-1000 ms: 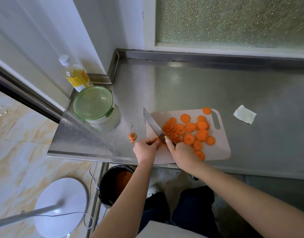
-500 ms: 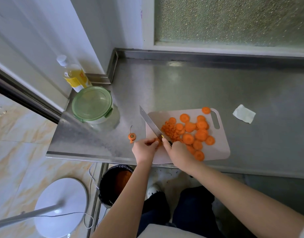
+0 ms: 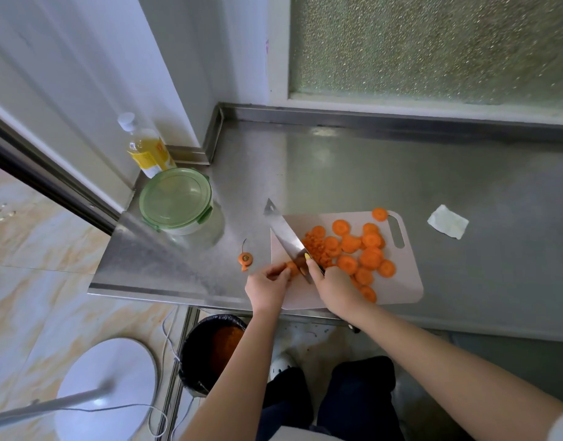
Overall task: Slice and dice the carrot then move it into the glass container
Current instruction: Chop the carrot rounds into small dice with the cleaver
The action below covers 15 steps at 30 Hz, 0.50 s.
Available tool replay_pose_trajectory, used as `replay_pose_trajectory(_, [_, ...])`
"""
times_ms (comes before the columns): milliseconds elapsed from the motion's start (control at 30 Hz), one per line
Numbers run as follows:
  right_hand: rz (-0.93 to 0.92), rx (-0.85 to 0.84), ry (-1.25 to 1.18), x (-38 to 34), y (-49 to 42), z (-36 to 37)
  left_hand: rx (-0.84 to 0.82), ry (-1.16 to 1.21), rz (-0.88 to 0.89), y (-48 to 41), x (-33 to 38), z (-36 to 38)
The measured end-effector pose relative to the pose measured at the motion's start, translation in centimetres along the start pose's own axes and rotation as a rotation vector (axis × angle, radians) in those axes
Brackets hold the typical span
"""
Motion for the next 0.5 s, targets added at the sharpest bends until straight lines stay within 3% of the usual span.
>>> replay_pose_trajectory(100, [-0.017, 0.084, 0.074, 0.02, -0.32, 0.11, 0.01, 0.008, -0.041, 0.03, -0.01, 0.03])
replay_pose_trajectory(500, [-0.031, 0.055, -0.052, -0.02, -0.16, -0.56, 0.0, 0.027, -0.139, -0.22, -0.19, 0.12])
Point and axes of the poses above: each hand's wrist, its own y-axis away from the middle knuckle, its own z-axis out of the palm, x = y × z, the point moved 7 cm from there along -y, towards the middle knuckle, and after that the axes turned 3 degrees about z, right-handed, at the moved point
